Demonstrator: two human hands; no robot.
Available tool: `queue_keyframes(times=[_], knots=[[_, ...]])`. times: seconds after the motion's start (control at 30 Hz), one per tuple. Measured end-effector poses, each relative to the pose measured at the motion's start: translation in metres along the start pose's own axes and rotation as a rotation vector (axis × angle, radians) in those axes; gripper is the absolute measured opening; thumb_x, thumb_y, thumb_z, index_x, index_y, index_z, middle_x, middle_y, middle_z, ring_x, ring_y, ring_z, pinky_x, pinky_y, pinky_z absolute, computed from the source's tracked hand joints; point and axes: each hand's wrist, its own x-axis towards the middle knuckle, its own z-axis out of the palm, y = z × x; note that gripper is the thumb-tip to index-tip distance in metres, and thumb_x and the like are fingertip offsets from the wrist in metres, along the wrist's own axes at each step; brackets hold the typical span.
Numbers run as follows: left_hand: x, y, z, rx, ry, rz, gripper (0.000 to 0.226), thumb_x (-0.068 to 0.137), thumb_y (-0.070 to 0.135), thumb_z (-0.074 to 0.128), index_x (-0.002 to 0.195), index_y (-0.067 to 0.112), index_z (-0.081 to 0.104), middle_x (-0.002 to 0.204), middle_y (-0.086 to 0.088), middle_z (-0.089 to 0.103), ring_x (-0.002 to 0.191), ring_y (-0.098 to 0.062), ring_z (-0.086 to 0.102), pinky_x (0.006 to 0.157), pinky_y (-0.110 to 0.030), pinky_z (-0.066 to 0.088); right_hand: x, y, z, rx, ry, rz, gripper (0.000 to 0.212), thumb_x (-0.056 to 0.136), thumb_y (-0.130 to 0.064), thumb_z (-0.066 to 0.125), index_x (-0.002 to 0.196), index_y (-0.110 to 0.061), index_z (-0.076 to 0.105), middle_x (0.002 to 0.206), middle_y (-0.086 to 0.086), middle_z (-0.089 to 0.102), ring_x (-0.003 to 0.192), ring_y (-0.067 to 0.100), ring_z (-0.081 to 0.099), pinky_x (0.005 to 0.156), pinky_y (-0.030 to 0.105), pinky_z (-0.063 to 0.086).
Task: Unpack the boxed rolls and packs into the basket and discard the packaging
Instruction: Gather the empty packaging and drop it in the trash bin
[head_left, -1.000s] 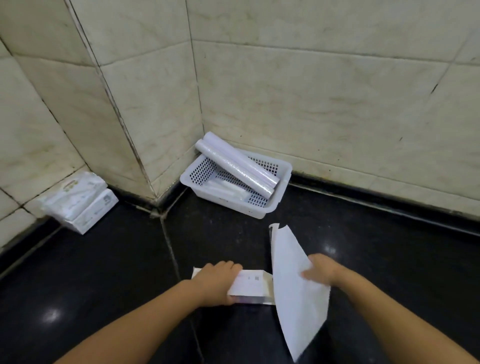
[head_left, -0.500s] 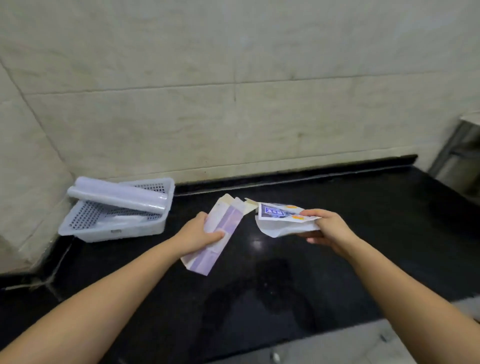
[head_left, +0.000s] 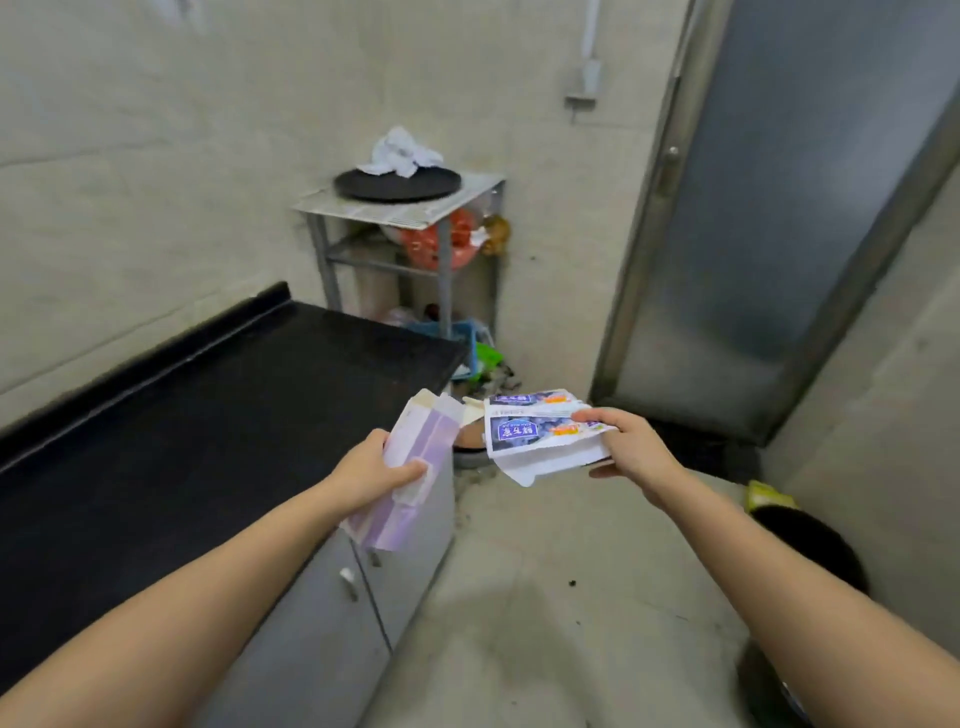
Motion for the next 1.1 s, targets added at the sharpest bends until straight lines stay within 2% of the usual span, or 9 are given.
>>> queue_keyframes(times=[0.17, 0.27, 0.33, 0.47, 0.53, 0.6, 0.9, 1.03, 1.1], knots=[[0.050, 0.103, 0.113, 0.063, -0.234, 0.197, 0.054, 0.080, 0.039, 0.068, 0.119, 0.008, 0.048, 0.117, -0.008, 0.058, 0.102, -0.026, 0.058, 0.082, -0.034, 0.047, -0.020, 0.075, -0.118, 0.045, 0.238, 0.117, 0.050, 0.087, 0.001, 0.028, 0.102, -0.026, 0.067, 0.116, 0.007, 0.058, 0.083, 0.016, 0.060, 0.052, 0.023, 0.053], [0.073, 0.154, 0.165, 0.066, -0.357, 0.291, 0.041, 0.079, 0.040, 0.069, 0.107, 0.016, 0.052, 0.107, -0.002, 0.061, 0.085, -0.014, 0.058, 0.066, -0.027, 0.044, -0.035, 0.116, -0.172, 0.102, 0.356, 0.205, 0.051, 0.087, 0.003, 0.030, 0.093, -0.028, 0.070, 0.109, 0.008, 0.062, 0.082, 0.022, 0.061, 0.054, 0.028, 0.055], [0.087, 0.185, 0.195, 0.067, -0.440, 0.340, 0.035, 0.079, 0.039, 0.068, 0.104, 0.020, 0.052, 0.101, 0.001, 0.060, 0.079, -0.007, 0.057, 0.060, -0.020, 0.040, -0.043, 0.134, -0.205, 0.165, 0.442, 0.265, 0.049, 0.087, 0.005, 0.030, 0.098, -0.022, 0.070, 0.101, 0.014, 0.065, 0.079, 0.026, 0.062, 0.066, 0.039, 0.061], [0.110, 0.242, 0.252, 0.036, -0.612, 0.354, 0.048, 0.078, 0.043, 0.067, 0.116, 0.018, 0.051, 0.105, 0.001, 0.060, 0.086, -0.011, 0.060, 0.069, -0.026, 0.049, -0.061, 0.157, -0.261, 0.199, 0.592, 0.333, 0.049, 0.086, 0.007, 0.029, 0.100, -0.018, 0.069, 0.090, 0.009, 0.066, 0.065, 0.016, 0.063, 0.046, 0.020, 0.053], [0.118, 0.268, 0.282, 0.034, -0.706, 0.362, 0.051, 0.078, 0.043, 0.067, 0.120, 0.019, 0.051, 0.112, -0.003, 0.063, 0.095, -0.019, 0.063, 0.084, -0.037, 0.053, -0.070, 0.170, -0.282, 0.186, 0.638, 0.371, 0.049, 0.086, 0.007, 0.029, 0.100, -0.021, 0.067, 0.087, 0.005, 0.066, 0.063, 0.014, 0.063, 0.044, 0.017, 0.050], [0.120, 0.288, 0.313, 0.071, -0.762, 0.371, 0.047, 0.078, 0.044, 0.067, 0.116, 0.020, 0.052, 0.111, -0.004, 0.064, 0.093, -0.020, 0.063, 0.083, -0.037, 0.053, -0.079, 0.187, -0.298, 0.183, 0.679, 0.430, 0.047, 0.086, 0.004, 0.030, 0.102, -0.022, 0.065, 0.082, 0.002, 0.065, 0.062, 0.014, 0.061, 0.043, 0.017, 0.049], [0.131, 0.362, 0.462, 0.078, -0.901, 0.341, 0.042, 0.080, 0.042, 0.066, 0.111, 0.020, 0.048, 0.109, -0.005, 0.062, 0.088, -0.016, 0.061, 0.067, -0.029, 0.048, -0.067, 0.287, -0.409, 0.134, 0.696, 0.563, 0.045, 0.086, 0.009, 0.035, 0.106, -0.018, 0.065, 0.087, 0.011, 0.062, 0.059, 0.016, 0.054, 0.039, 0.017, 0.047], [0.134, 0.374, 0.540, -0.015, -0.971, 0.085, 0.044, 0.083, 0.041, 0.064, 0.116, 0.019, 0.045, 0.116, -0.007, 0.062, 0.091, -0.019, 0.062, 0.073, -0.036, 0.051, -0.038, 0.355, -0.461, 0.028, 0.566, 0.620, 0.048, 0.084, 0.011, 0.036, 0.115, -0.015, 0.062, 0.097, 0.012, 0.060, 0.066, 0.016, 0.054, 0.049, 0.018, 0.048], [0.128, 0.371, 0.578, -0.062, -0.946, -0.052, 0.049, 0.083, 0.039, 0.065, 0.118, 0.015, 0.043, 0.122, -0.011, 0.059, 0.095, -0.022, 0.062, 0.076, -0.037, 0.051, -0.026, 0.391, -0.479, -0.026, 0.458, 0.670, 0.049, 0.085, 0.008, 0.040, 0.129, -0.010, 0.055, 0.110, 0.016, 0.058, 0.081, 0.022, 0.054, 0.064, 0.025, 0.049]])
